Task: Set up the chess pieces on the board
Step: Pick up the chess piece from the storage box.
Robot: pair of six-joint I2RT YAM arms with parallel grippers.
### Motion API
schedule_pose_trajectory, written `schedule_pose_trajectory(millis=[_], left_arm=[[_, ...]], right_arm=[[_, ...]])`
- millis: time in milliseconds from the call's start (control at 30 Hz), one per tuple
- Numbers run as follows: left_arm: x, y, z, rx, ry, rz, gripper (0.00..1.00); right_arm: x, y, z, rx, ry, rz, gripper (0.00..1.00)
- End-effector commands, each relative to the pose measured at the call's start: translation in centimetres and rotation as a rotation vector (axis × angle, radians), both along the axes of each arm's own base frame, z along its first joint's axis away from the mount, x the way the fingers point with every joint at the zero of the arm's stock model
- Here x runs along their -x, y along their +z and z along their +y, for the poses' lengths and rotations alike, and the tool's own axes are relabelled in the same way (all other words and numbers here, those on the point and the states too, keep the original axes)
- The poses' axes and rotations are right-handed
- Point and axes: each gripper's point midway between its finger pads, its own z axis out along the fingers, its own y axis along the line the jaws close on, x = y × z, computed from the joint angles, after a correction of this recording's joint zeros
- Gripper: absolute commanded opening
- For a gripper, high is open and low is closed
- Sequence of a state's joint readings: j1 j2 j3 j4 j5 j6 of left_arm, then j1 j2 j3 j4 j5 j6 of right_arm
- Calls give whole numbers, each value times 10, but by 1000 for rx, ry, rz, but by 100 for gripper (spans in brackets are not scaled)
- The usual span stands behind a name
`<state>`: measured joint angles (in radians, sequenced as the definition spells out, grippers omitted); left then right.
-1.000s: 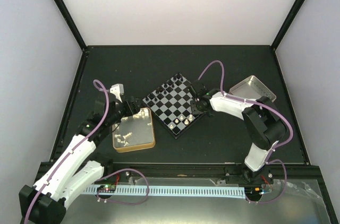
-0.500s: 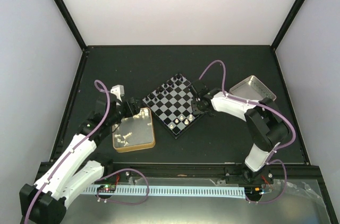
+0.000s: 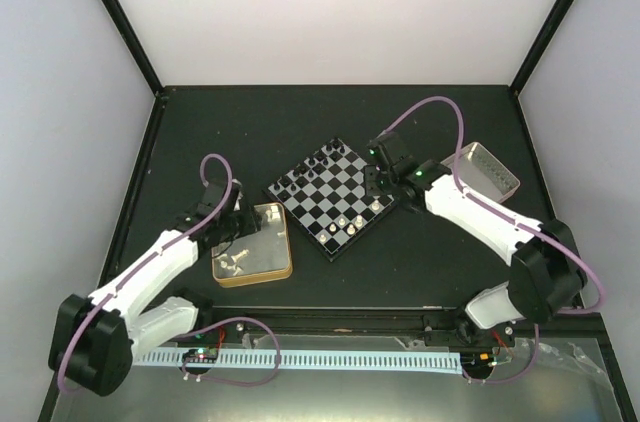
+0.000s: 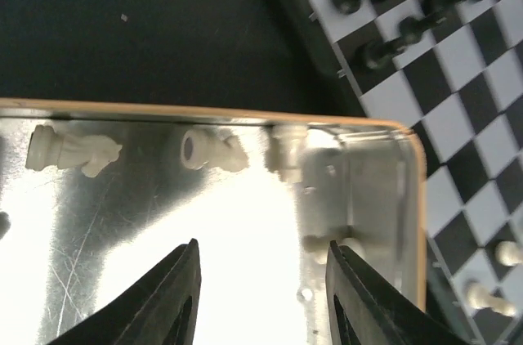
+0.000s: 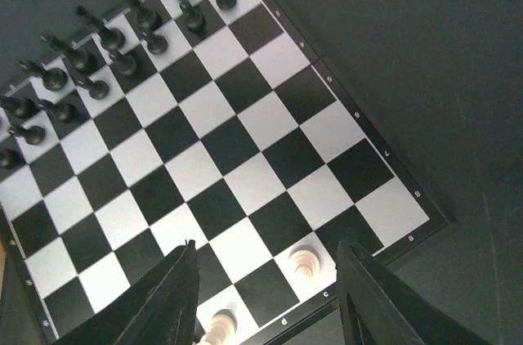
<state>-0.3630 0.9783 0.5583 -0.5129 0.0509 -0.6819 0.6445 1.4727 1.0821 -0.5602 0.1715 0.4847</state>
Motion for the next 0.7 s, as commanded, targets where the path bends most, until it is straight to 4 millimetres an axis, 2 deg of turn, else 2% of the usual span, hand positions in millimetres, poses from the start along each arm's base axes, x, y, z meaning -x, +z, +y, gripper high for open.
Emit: schedule_pose_trajectory(millis=[0,100,200,367,567,667], left_arm=[[-12,-15,2,-7,49,12,42],[-23,-23,1,-1,76,2,39],[-32,-29,-10,37,54,-6,36],[-34,-35,-27,117,12,-4,32],[-41,-39,-33,124,7,-5,26],[-43,-49,-33,104,10,37,25]], right_arm=[[-2,23,1,-65,-24,-58,48],[-1,29,-2,-72,-28,-74,47],[1,30,-4,-69,-31,-77,47],[4,30,-7,-71,-34,-78,46],[4,27,-6,-75,-37,-73,45],[5,28,-5,-81,-34,-72,45]])
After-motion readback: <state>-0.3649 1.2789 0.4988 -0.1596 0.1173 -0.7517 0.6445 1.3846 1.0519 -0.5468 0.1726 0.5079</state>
